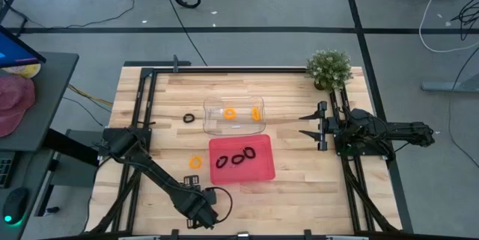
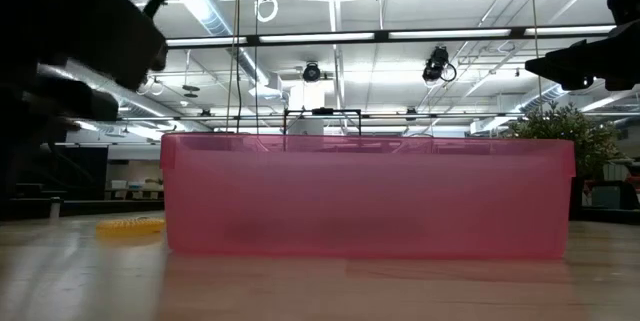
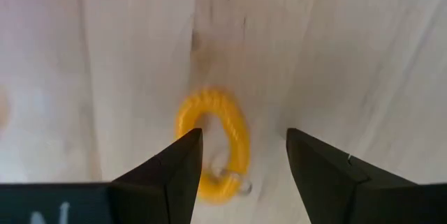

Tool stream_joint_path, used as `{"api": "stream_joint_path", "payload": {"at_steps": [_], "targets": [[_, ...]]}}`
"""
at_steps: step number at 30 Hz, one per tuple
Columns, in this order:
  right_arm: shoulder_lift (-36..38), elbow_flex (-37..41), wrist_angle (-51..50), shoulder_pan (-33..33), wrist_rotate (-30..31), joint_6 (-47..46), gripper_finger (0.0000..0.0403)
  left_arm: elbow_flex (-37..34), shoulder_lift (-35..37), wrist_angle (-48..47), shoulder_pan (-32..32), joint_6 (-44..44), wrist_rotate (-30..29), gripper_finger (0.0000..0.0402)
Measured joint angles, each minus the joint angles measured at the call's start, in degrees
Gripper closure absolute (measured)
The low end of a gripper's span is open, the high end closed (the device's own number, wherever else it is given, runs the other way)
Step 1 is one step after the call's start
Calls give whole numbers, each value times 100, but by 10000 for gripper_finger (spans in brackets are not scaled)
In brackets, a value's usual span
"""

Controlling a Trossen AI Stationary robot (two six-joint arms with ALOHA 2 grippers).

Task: Sort spring keychains
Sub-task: Put the yellow spring keychain into the transparent bin

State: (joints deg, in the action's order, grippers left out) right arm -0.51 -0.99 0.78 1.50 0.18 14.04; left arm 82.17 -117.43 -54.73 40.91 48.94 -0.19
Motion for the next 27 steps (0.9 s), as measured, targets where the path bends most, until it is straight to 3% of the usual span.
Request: {"api": "stream_joint_path", "payload": {"at_steps": [5, 10, 14, 19, 27], "targets": [[0, 1, 0, 1, -1, 0, 181, -640, 92, 912, -132, 49, 142, 191], [0, 0, 0, 2, 0, 0, 181, -840, 115, 963, -263, 159, -3, 205], [0, 0, -2, 0, 0, 0, 181, -852, 139, 908, -231, 4, -161, 256], [1, 0, 1, 0, 0, 0, 181, -909, 238, 1156, -162, -365, -386, 377], [1, 0, 2, 0, -2, 0, 181, -943, 557, 1054, -110, -324, -814, 394]]}}
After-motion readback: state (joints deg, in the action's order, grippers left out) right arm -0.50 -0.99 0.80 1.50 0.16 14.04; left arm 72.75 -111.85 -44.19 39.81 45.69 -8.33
